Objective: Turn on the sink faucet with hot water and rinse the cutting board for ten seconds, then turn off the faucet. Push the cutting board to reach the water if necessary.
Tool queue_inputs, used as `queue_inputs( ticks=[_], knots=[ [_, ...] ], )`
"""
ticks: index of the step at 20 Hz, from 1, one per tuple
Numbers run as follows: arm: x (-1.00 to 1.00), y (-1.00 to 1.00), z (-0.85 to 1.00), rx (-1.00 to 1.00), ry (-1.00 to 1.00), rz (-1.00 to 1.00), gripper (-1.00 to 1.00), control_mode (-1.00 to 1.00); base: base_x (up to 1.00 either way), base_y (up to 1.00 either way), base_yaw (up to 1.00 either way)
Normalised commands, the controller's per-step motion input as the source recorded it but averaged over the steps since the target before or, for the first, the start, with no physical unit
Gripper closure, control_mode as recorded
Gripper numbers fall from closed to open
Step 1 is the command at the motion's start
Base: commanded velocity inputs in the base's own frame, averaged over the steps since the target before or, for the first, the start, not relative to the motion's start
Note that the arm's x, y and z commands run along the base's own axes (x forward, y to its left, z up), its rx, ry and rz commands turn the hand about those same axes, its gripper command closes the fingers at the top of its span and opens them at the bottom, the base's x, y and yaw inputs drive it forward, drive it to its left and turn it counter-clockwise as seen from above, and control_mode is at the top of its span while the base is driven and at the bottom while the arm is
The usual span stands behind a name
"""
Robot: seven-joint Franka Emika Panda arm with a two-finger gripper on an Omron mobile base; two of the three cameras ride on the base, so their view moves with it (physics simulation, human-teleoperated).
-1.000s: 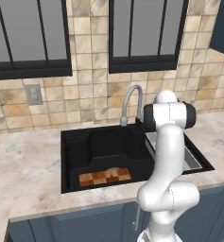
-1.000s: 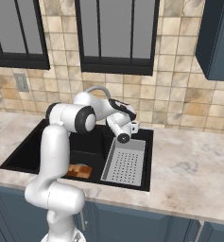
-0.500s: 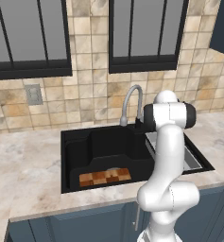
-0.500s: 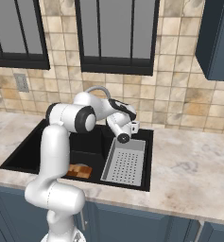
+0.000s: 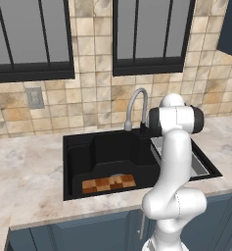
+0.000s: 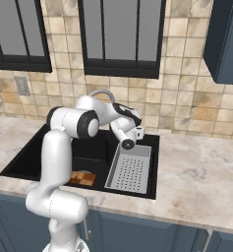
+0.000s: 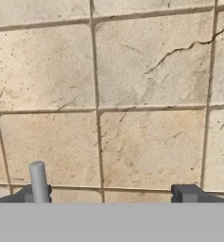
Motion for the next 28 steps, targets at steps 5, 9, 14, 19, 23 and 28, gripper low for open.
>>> queue_inputs(
  ticks=[5, 9, 14, 19, 23, 28],
  knots=[
    [-0.31, -0.28, 0.00, 0.00, 0.00, 0.00, -1.00, -1.00, 0.00, 0.00, 0.00],
    [-0.31, -0.34, 0.00, 0.00, 0.00, 0.00, -1.00, -1.00, 0.00, 0.00, 0.00],
    [-0.15, -0.30, 0.00, 0.00, 0.00, 0.00, -1.00, -1.00, 0.00, 0.00, 0.00],
    [-0.01, -0.20, 0.00, 0.00, 0.00, 0.00, -1.00, -1.00, 0.00, 0.00, 0.00],
    [0.00, -0.03, 0.00, 0.00, 0.00, 0.00, -1.00, -1.00, 0.00, 0.00, 0.00],
    [0.00, 0.00, 0.00, 0.00, 0.00, 0.00, -1.00, -1.00, 0.00, 0.00, 0.00]
  ],
)
